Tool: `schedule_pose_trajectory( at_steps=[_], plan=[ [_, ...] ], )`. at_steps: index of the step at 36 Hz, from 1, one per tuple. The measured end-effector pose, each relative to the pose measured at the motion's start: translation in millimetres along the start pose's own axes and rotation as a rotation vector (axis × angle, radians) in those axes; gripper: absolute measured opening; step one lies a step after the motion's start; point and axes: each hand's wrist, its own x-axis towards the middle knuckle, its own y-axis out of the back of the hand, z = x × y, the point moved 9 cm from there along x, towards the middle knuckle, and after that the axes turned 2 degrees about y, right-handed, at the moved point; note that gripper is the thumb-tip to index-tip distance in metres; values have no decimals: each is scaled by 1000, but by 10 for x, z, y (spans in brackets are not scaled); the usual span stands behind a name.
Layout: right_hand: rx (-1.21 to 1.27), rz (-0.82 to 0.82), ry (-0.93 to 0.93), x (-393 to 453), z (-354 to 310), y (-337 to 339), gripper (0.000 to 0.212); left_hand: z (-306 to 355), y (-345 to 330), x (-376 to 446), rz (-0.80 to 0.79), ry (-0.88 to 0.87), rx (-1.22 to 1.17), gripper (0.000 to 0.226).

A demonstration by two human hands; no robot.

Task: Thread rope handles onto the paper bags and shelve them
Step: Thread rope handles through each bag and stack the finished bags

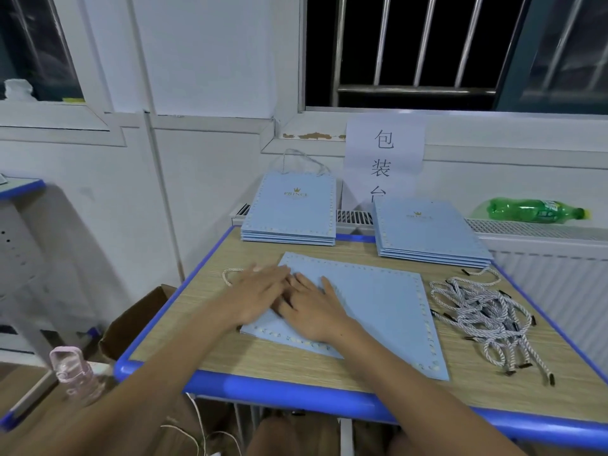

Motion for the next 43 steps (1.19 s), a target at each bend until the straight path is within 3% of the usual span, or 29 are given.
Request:
schedule_pose_trajectory(
  at_steps=[2, 6, 9, 13, 14, 16, 18, 20, 21, 23, 26, 27, 29, 32, 34, 37, 40, 43],
  plan=[
    [-10, -31, -5, -1, 3, -22, 60, -20, -165, -17, -118, 55, 26, 49],
    [-2, -32, 23, -21, -27, 15, 64, -4, -133, -26, -136, 94, 0, 46],
    [-11, -76, 74, -161, -81, 49, 83, -67, -158, -29, -136, 127, -17, 46],
    [-170, -103, 128, -478, -126, 112, 96, -169, -121, -21, -82, 169, -263, 44],
    [-218, -72, 142, -527, -126, 146, 96, -147, -94, -46, -70, 132, -336, 46],
    [-331, 15, 179, -558, -142, 213, 95, -124, -19, -124, -49, 108, -501, 79],
    [-454, 147, 236, -556, -165, 288, 61, -172, 54, -206, -17, 76, -572, 100],
    [-612, 303, 307, -589, -253, 411, 18, -130, 149, -315, -3, -15, -602, 83],
    [-661, 386, 348, -618, -315, 526, 6, -104, 191, -354, -3, -57, -614, 72],
    [-670, 492, 377, -675, -424, 839, 13, -75, 322, -393, 35, -99, -629, 57],
    [-675, 623, 330, -735, -563, 1392, 12, -176, 656, -372, 263, -62, -584, 29],
    [-694, 607, 303, -714, -596, 1517, 17, -216, 782, -361, 333, -36, -581, 19],
    [-736, 545, 264, -658, -652, 1757, 25, -252, 1038, -349, 424, -1, -658, 20],
    [-562, 708, 179, -720, -616, 2323, 20, -263, 1459, -356, 538, 38, -853, 20],
    [-410, 805, 119, -765, -475, 2633, 22, -324, 1651, -338, 593, 69, -1137, 27],
    [-158, 860, 138, -706, -229, 2904, 27, -307, 1790, -228, 525, 69, -1527, 19],
    [31, 837, 76, -615, 90, 2892, 30, -224, 1854, -49, 451, 55, -1577, 22],
    [239, 690, -66, -511, 484, 2362, 27, -231, 1687, 175, 451, 212, -1455, 24]
  ],
)
